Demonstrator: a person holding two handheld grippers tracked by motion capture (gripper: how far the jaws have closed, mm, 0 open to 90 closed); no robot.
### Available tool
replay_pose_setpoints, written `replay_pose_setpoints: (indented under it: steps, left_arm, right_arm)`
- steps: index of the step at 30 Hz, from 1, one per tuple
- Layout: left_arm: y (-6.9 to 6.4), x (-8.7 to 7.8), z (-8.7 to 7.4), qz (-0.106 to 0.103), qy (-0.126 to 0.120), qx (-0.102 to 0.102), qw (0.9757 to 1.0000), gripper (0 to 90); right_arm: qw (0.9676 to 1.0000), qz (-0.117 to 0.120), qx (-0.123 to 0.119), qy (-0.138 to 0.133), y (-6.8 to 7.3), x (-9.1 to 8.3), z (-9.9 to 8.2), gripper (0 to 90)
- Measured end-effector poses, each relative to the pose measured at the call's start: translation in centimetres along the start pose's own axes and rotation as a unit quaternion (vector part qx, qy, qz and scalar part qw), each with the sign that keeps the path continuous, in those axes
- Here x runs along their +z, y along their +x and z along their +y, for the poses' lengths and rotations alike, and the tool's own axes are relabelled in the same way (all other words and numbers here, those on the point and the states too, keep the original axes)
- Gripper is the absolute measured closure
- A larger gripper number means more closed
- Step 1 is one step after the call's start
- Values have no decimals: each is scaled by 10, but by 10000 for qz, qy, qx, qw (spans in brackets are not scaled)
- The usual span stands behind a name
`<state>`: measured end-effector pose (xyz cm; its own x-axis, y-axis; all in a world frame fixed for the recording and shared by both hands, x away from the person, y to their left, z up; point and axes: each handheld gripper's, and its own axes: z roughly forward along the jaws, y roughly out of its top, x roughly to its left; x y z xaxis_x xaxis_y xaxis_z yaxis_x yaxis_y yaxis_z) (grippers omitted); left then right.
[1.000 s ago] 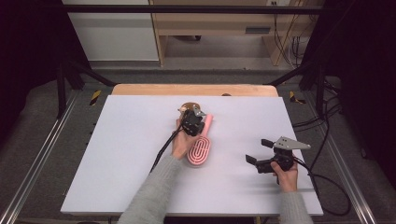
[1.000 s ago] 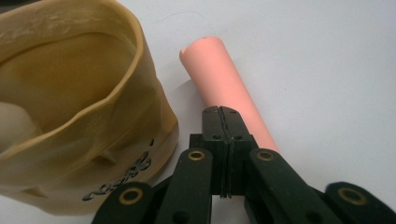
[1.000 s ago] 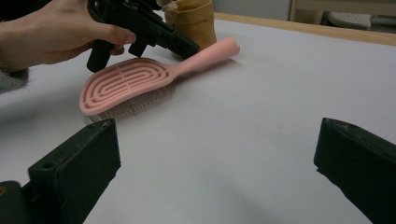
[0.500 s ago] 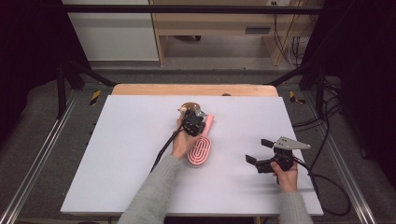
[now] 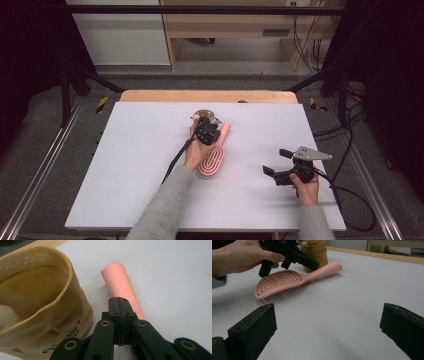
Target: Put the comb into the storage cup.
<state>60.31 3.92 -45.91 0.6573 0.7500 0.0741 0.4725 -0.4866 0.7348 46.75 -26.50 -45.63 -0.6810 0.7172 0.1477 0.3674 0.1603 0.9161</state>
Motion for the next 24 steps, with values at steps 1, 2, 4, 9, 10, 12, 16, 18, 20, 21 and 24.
replay_pose_setpoints:
  steps: [1,2,4,9,10,12,16,18,20,21,24]
  left_arm:
    - [0,1,0,10,28,18,10000,894]
    - [-1,2,-1,9,38,10,10000,894]
    - [-2,3,-1,-28,8,31,10000,894]
    - [-4,3,-1,-113,14,116,9999,895]
    - [-5,3,-1,-121,31,166,9998,895]
    - [-5,3,-1,-134,39,190,9997,895]
    - [-5,2,-1,-196,50,258,9995,895]
    - [-5,2,-1,-210,63,278,9994,895]
    - [-4,1,-1,-230,68,284,9993,895]
    - [-4,1,-1,-239,74,290,9993,895]
    - [-5,1,0,-283,79,322,9991,894]
  right_arm:
    - [10000,-2,5,-6,0,0,0,11]
    - [10000,1,2,-5,0,0,0,11]
    - [10000,-2,-5,4,0,0,0,11]
    - [10000,-4,-5,2,0,0,0,11]
    - [10000,-4,-11,-3,0,0,0,11]
    - [10000,-3,-9,2,0,0,0,12]
    - [10000,2,-8,8,0,1,0,11]
    - [10000,3,-6,10,0,1,0,11]
    - [10000,0,-6,14,0,1,0,12]
    - [10000,5,-7,14,0,1,0,12]
    - [10000,3,-8,10,0,1,0,12]
